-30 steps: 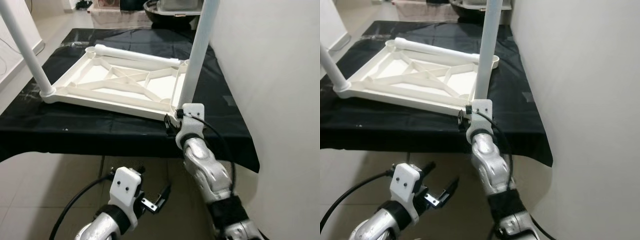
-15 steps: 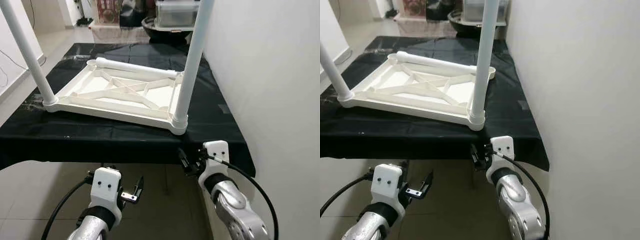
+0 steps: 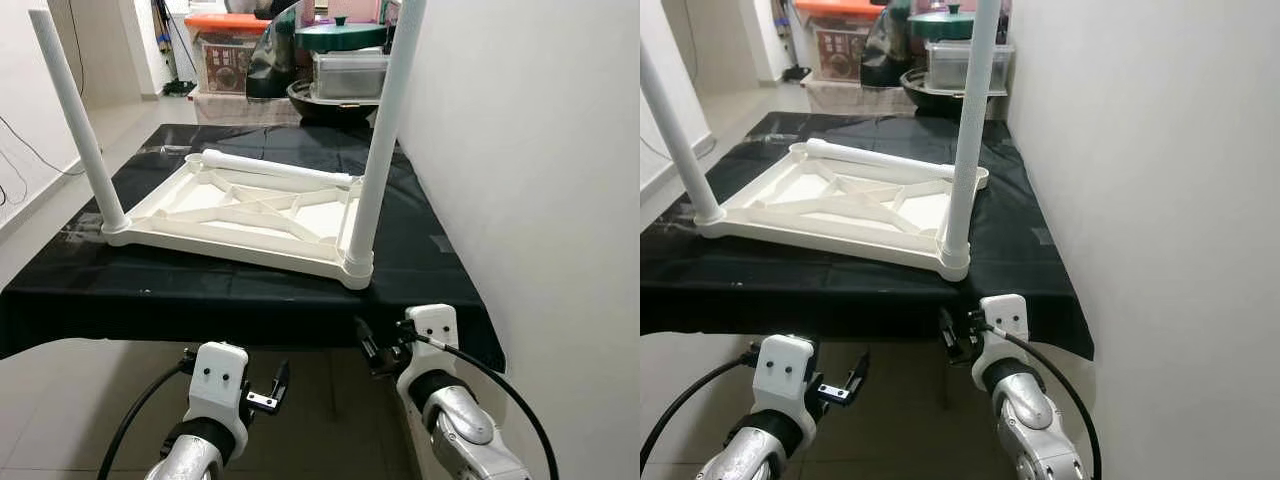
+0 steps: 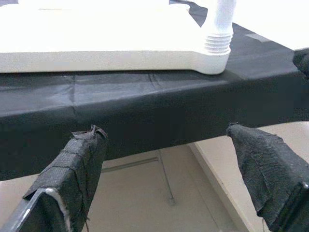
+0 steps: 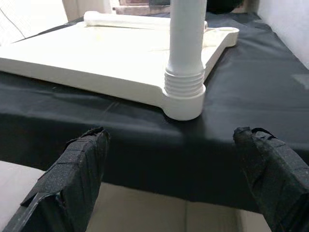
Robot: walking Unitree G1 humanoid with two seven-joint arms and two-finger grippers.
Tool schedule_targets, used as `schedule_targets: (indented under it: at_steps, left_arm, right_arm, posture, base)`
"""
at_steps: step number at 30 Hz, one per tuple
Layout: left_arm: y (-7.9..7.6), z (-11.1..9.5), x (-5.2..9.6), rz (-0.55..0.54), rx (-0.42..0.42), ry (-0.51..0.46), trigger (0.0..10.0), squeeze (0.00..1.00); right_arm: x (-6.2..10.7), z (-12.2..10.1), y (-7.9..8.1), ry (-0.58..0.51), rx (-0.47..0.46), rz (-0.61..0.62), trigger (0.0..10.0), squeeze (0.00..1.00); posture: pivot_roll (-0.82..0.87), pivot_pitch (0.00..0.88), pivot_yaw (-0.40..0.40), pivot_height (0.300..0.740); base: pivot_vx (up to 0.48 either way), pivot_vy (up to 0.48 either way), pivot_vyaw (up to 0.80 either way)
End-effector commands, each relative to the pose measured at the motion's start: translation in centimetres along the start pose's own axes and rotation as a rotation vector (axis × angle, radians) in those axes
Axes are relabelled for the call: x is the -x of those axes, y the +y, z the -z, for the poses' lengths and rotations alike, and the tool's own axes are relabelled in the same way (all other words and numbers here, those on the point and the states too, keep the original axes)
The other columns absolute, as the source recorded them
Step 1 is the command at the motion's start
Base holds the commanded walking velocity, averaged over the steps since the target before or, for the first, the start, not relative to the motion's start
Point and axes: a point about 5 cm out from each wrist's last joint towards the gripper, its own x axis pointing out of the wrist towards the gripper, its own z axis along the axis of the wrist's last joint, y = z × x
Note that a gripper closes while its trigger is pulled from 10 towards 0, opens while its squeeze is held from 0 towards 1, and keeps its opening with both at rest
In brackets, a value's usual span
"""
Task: Building children table
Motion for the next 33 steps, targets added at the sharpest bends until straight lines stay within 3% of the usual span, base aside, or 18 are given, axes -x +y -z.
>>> schedule_targets:
  at_steps: [1, 12, 33]
  left_arm:
    - [0.26, 0.54, -0.03, -0.022, -0.005, 0.019, 10.0, 0.00]
    - [0.03, 0.89, -0.09, -0.014, -0.002, 0.025, 10.0, 0.00]
    - [-0.14, 0.92, 0.01, -0.006, 0.006, 0.023, 10.0, 0.00]
  right_arm:
    - [0.22, 0.39, -0.71, 0.008, 0.000, 0.034, 10.0, 0.00]
    - [0.42, 0.61, -1.05, 0.008, 0.005, 0.056, 10.0, 0.00]
    - [0.28, 0.69, -0.92, 0.004, 0.011, 0.053, 10.0, 0.00]
  posture:
    - [0.09, 0.000, -0.034, 0.740]
    - [0.08, 0.000, -0.035, 0.740]
    - [0.09, 0.000, -0.038, 0.740]
  base:
    - [0.000, 0.000, 0.00]
    - [0.000, 0.000, 0.00]
    - [0.251, 0.000, 0.00]
